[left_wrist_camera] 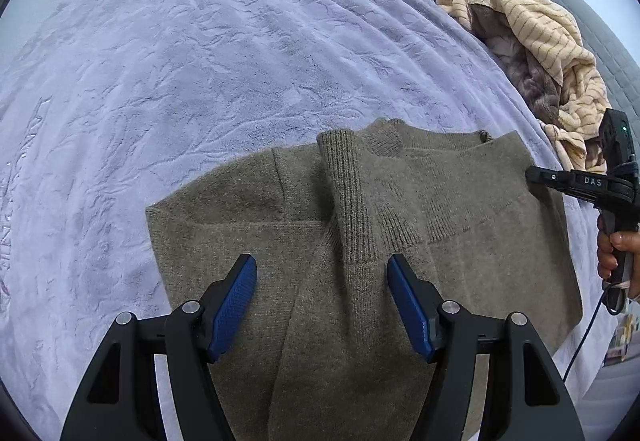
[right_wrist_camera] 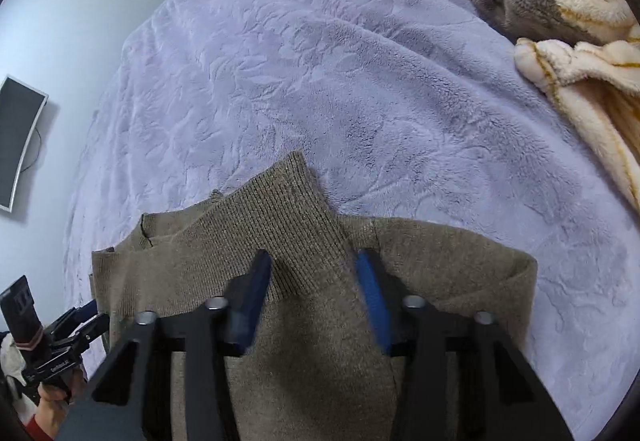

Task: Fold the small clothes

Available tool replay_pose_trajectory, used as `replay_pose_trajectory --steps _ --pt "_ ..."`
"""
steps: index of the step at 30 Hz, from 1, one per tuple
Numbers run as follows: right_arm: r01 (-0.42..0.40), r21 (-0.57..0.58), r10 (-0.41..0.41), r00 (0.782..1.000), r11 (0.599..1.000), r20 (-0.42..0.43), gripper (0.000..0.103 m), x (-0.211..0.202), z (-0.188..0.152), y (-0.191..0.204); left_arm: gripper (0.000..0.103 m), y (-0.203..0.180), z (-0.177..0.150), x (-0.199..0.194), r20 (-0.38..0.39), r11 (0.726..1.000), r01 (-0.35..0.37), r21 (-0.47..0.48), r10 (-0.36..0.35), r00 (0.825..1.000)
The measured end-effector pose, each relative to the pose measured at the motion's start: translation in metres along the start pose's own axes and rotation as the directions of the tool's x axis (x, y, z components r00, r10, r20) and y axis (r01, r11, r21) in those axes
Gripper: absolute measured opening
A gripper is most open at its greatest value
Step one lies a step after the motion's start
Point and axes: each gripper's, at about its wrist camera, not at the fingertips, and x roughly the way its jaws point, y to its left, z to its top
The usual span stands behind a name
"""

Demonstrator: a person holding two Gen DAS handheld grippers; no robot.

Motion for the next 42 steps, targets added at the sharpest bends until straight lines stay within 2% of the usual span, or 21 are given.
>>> replay_pose_trajectory --steps 2,4,7,10,15,19,23,26,27,28,29,31,34,36,37,39,41,42 --pt "0.008 -0.062 -0.006 1.000 0.998 0.029 0.010 -0.010 -0.003 0.008 0.068 0.002 0.000 -0.003 0.007 1.000 -0.006 -0.005 0.006 1.000" --pt "0.051 -0.098 -0.045 0.997 0.994 0.066 0.010 -0.022 -0.007 0.009 0.068 0.003 0.000 -0.003 0.013 1.000 -0.013 -0.006 0.013 1.000" --pt "0.117 -0.023 -0.115 0.992 0.993 0.057 0.010 -0.019 -0.010 -0.015 0.068 0.004 0.000 0.001 0.003 1.000 -0.023 -0.011 0.023 1.000" --pt "0.115 0.018 -0.115 0.993 0.993 0.039 0.013 -0.012 -0.013 -0.026 0.068 0.003 0.000 0.005 -0.003 1.000 -0.012 -0.007 0.012 1.000" --pt "0.150 -0.032 -0.148 0.988 0.988 0.041 0.015 -0.011 -0.016 -0.017 0.068 -0.001 0.015 0.017 -0.024 0.998 0.064 -0.030 -0.065 0.998" --pt "0.135 0.001 -0.135 0.990 0.991 0.039 0.015 -0.010 -0.016 -0.022 0.068 -0.021 0.038 0.024 -0.012 0.993 0.117 -0.007 -0.118 0.993" --pt "0.142 -0.006 -0.142 0.989 0.990 0.041 0.015 -0.007 -0.017 -0.019 0.068 -0.038 0.053 0.044 -0.062 0.997 0.063 0.054 -0.060 0.996" --pt "0.135 0.000 -0.135 0.990 0.991 0.042 0.015 -0.006 -0.016 -0.020 0.067 -0.029 0.054 0.056 -0.104 0.998 0.060 0.018 -0.057 0.993" --pt "0.129 0.005 -0.129 0.991 0.992 0.043 0.015 -0.007 -0.016 -0.021 0.065 -0.026 0.054 0.057 -0.108 0.998 0.066 0.000 -0.066 0.992" --pt "0.123 0.007 -0.124 0.991 0.992 0.043 0.015 -0.007 -0.016 -0.022 0.045 -0.024 0.053 0.056 -0.099 0.997 0.073 -0.005 -0.073 0.992" --pt "0.118 0.005 -0.118 0.992 0.993 0.045 0.015 -0.007 -0.016 -0.022 0.015 -0.024 0.053 0.055 -0.094 0.996 0.092 0.002 -0.091 0.991" --pt "0.113 0.001 -0.112 0.992 0.994 0.050 0.015 -0.007 -0.018 -0.024 0.013 -0.026 0.051 0.047 -0.062 0.995 0.098 0.004 -0.098 0.993" --pt "0.117 -0.012 -0.116 0.991 0.993 0.071 0.013 -0.011 -0.019 -0.019 0.013 -0.027 0.048 0.015 0.064 0.998 0.058 0.028 -0.060 0.996" --pt "0.101 -0.025 -0.098 0.990 0.995 0.097 0.012 -0.019 -0.019 -0.013 0.013 -0.023 0.047 0.001 0.114 0.999 0.029 0.024 -0.031 0.993" --pt "0.088 -0.033 -0.084 0.990 0.996 0.109 0.012 -0.023 -0.019 -0.009 0.013 -0.020 0.046 0.002 0.119 1.000 -0.002 0.021 0.000 0.993" --pt "0.092 -0.059 -0.084 0.989 0.994 0.121 0.012 -0.025 -0.015 -0.002 0.013 -0.011 0.048 0.015 0.078 0.998 -0.060 -0.003 0.060 0.995" --pt "0.119 -0.059 -0.112 0.988 0.991 0.106 0.012 -0.016 -0.012 -0.002 0.014 0.001 0.045 0.023 0.061 0.989 -0.142 -0.035 0.144 0.988" --pt "0.134 -0.036 -0.131 0.988 0.990 0.088 0.012 -0.010 -0.011 -0.007 0.019 0.006 0.043 0.022 0.057 0.990 -0.129 -0.060 0.133 0.989"
